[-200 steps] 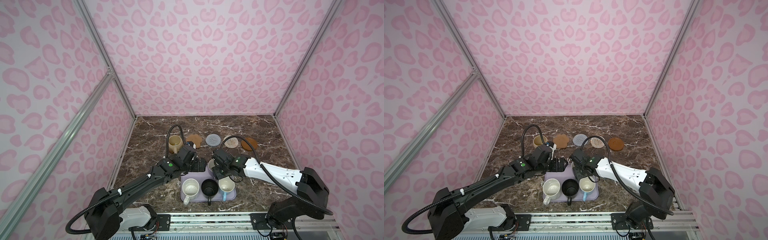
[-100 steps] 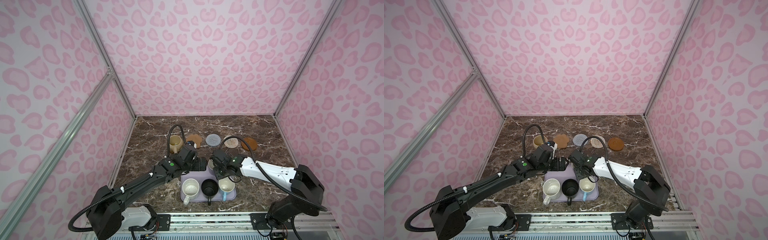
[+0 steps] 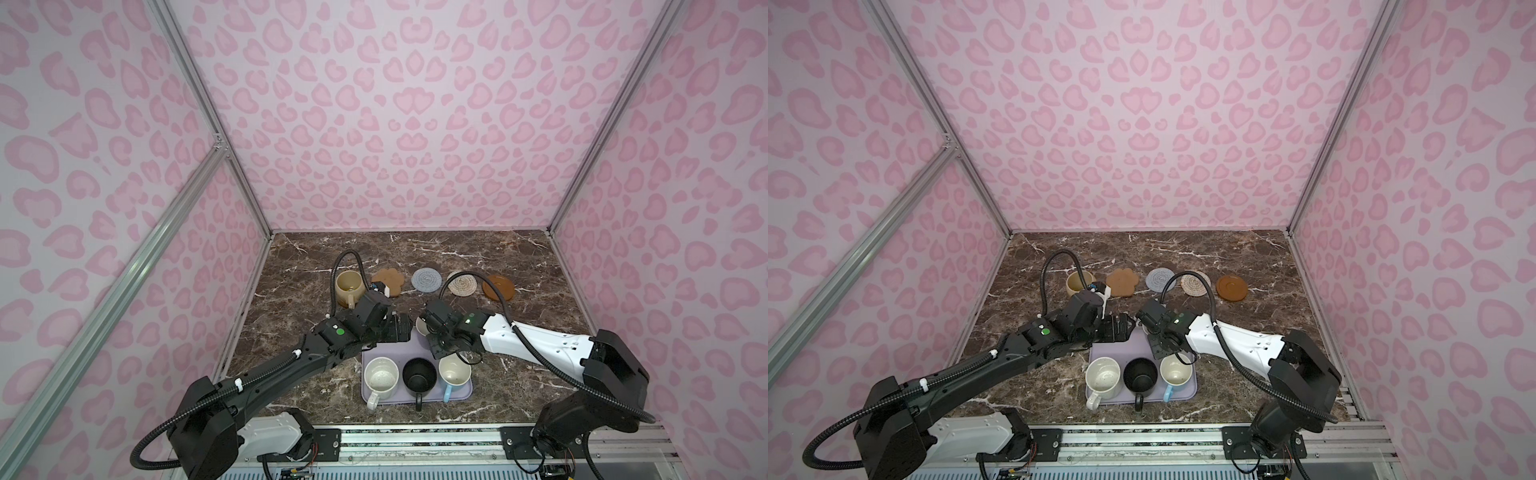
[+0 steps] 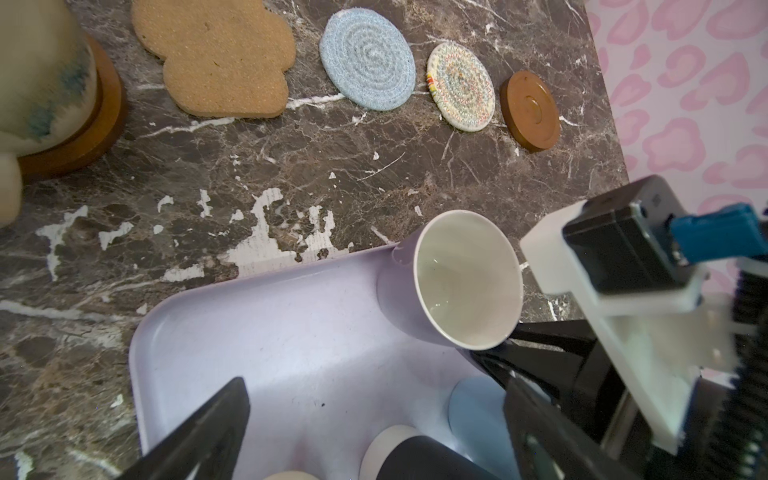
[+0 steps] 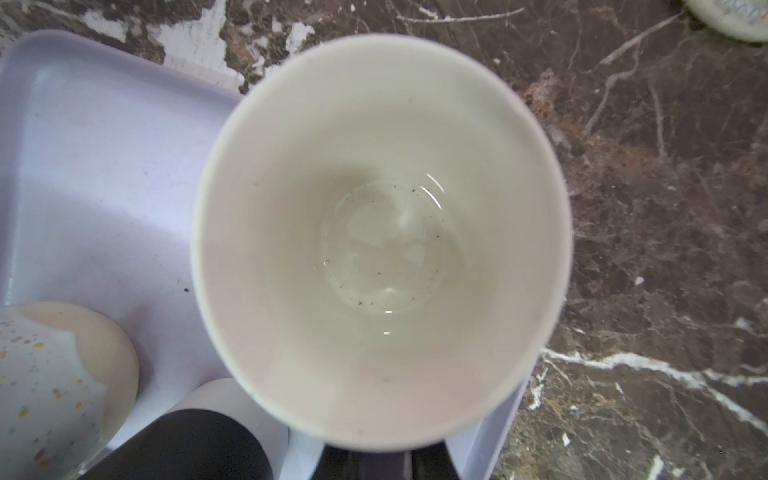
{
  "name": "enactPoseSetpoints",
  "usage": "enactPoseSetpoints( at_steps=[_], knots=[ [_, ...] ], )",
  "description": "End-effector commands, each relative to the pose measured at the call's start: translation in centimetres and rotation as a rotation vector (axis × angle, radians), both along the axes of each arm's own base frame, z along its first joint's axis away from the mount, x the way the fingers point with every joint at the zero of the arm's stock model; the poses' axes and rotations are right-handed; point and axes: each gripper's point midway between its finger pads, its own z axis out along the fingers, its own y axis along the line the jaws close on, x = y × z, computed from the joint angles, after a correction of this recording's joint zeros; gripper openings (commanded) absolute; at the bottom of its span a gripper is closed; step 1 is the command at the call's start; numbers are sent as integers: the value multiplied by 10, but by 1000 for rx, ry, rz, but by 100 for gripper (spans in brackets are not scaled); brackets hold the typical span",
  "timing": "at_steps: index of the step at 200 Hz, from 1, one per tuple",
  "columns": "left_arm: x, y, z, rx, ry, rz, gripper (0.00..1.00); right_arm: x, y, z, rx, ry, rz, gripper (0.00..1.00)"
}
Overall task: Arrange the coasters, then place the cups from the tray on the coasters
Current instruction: 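Close the right gripper on the lavender mug's handle, then lift the lavender mug with the right gripper and carry it to the cork paw coaster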
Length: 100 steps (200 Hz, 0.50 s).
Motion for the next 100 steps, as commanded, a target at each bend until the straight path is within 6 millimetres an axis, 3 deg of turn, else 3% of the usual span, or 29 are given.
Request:
enactPoseSetpoints(
  at_steps=[1,57,100],
  knots=[
    [8,-5,14,-72,-48,33,97,14,9,15,38,-95,-9,4],
    [14,-2,25,-118,-96,78,97,21,14,37,87,-171,-12,0],
    [30,19,63,-195,-170,134,97,46,30,62,97,-238,-28,0]
  ],
)
